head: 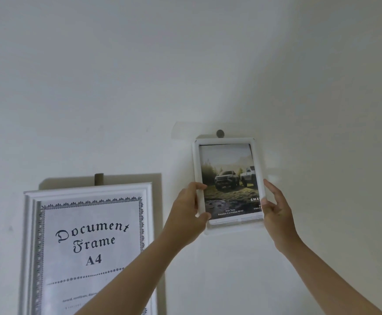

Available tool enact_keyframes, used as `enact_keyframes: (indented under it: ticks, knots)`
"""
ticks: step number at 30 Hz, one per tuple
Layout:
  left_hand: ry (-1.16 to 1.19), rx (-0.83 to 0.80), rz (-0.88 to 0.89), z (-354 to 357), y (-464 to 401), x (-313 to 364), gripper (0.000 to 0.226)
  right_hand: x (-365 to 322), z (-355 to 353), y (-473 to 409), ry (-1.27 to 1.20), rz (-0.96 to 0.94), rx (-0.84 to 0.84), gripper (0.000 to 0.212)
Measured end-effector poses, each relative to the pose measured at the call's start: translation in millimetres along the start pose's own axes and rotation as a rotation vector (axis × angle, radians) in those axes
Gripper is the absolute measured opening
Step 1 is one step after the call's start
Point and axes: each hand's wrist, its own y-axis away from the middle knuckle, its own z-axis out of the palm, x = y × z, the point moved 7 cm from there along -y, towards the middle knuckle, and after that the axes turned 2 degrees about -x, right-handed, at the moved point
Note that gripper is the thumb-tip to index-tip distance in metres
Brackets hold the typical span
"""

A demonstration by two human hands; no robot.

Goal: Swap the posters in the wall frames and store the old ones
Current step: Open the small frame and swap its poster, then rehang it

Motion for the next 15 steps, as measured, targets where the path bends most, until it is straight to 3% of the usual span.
enact_keyframes:
  ticks: [15]
  knots:
    - [-0.251, 0.231, 0.095, 0.4, 19.0, 10.3, 0.056, 20.1, -0.2, 9.7, 0.149, -0.024, 0.081, 0.035]
